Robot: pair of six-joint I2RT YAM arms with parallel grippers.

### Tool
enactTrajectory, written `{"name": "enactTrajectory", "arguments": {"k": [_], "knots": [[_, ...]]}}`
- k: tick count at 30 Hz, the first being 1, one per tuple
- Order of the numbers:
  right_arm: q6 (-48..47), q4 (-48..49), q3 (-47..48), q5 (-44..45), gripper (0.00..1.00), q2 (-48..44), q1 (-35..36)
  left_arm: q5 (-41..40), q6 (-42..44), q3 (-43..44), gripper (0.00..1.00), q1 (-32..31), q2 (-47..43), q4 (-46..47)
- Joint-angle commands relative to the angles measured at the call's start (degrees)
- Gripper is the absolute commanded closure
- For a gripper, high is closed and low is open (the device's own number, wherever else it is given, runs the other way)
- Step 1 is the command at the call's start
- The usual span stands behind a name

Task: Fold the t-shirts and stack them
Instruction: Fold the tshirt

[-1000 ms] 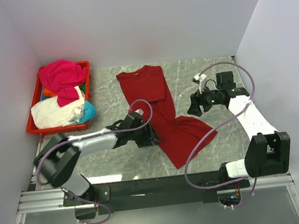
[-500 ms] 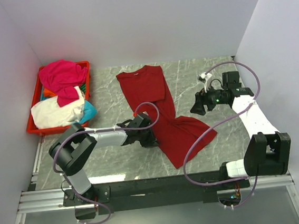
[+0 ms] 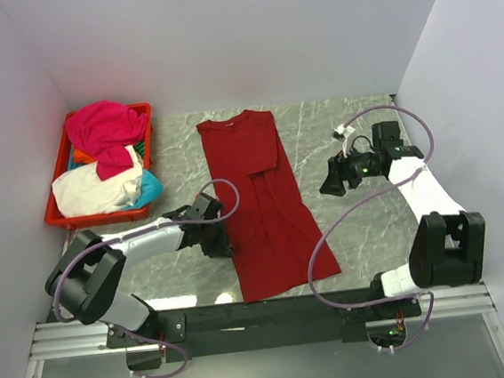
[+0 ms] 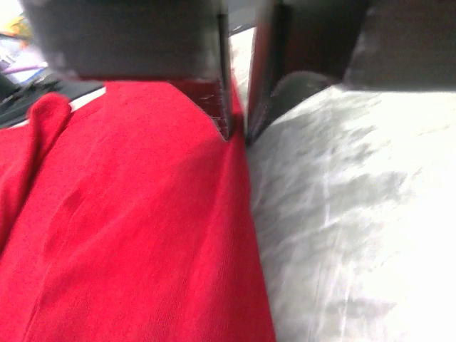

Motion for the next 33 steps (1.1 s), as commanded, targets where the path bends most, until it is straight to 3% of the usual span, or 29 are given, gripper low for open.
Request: {"name": "enactTrajectory", "arguments": {"k": [1,2,8,14,18,27,33], "knots": [[1.2,0.1,2.5,1.3,0.24,3.8,1.3,2.0,4.3,0.8,0.73,0.4,-2.6,-4.4],[1.5,0.1,3.1,1.8,0.24,4.7,1.9,1.8,5.0,0.8,0.73,0.4,-3.0,-5.2],[10.2,0.6,12.5,5.6,0.26,16.9,7.4,-2.5,10.2,6.6,0.43,2.4,-11.0,-12.4],[21.8,-4.9,33.2,7.3,0.27,36.5,8.9,-6.2,18.9,9.5,0.18,9.4,-16.8,-11.4],[27.0,-7.3,43.8,8.1,0.28,45.2,10.2,-0.6,20.4,10.3,0.19,18.6,-14.3,-4.6],[29.8,-8.1,51.9,13.2,0.35,53.7,12.2,1.0,22.3,12.7,0.20,20.5,-12.5,-3.0],[32.2,-10.8,57.0,13.5,0.57,58.1,13.2,-0.4,24.6,10.9,0.19,21.6,-17.3,-4.2]]}}
